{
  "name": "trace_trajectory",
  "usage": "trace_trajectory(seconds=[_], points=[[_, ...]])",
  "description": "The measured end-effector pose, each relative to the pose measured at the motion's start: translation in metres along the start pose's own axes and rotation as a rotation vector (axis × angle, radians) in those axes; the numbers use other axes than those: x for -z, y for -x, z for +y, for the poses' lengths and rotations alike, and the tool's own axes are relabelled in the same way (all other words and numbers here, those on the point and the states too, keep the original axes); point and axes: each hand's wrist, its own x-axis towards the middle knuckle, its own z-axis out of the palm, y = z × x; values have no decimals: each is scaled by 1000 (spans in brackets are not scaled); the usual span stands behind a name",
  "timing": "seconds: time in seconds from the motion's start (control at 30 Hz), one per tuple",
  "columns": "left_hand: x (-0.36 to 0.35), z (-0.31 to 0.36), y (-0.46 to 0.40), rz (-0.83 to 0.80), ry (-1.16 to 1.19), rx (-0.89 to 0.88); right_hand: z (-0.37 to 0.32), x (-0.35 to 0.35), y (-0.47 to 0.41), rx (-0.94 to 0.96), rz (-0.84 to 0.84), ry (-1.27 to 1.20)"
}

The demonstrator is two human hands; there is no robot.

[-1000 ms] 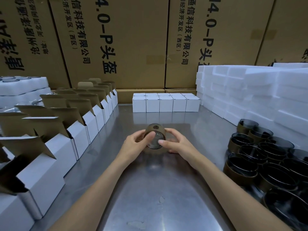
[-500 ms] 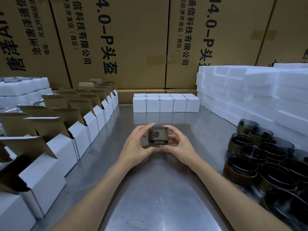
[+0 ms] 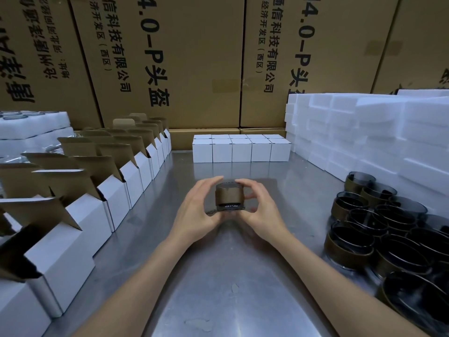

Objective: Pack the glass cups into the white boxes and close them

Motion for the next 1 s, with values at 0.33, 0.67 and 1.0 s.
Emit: trace_trajectory(seconds=[0.33, 0.67, 1.0], points=[[0, -2, 2, -11, 30, 117, 2, -6, 1, -36, -23, 37], [2, 2, 2, 0, 38, 147, 2, -7, 1, -28, -83, 66], [0, 3, 1, 29, -80, -19, 1, -7, 1, 43, -19, 115]])
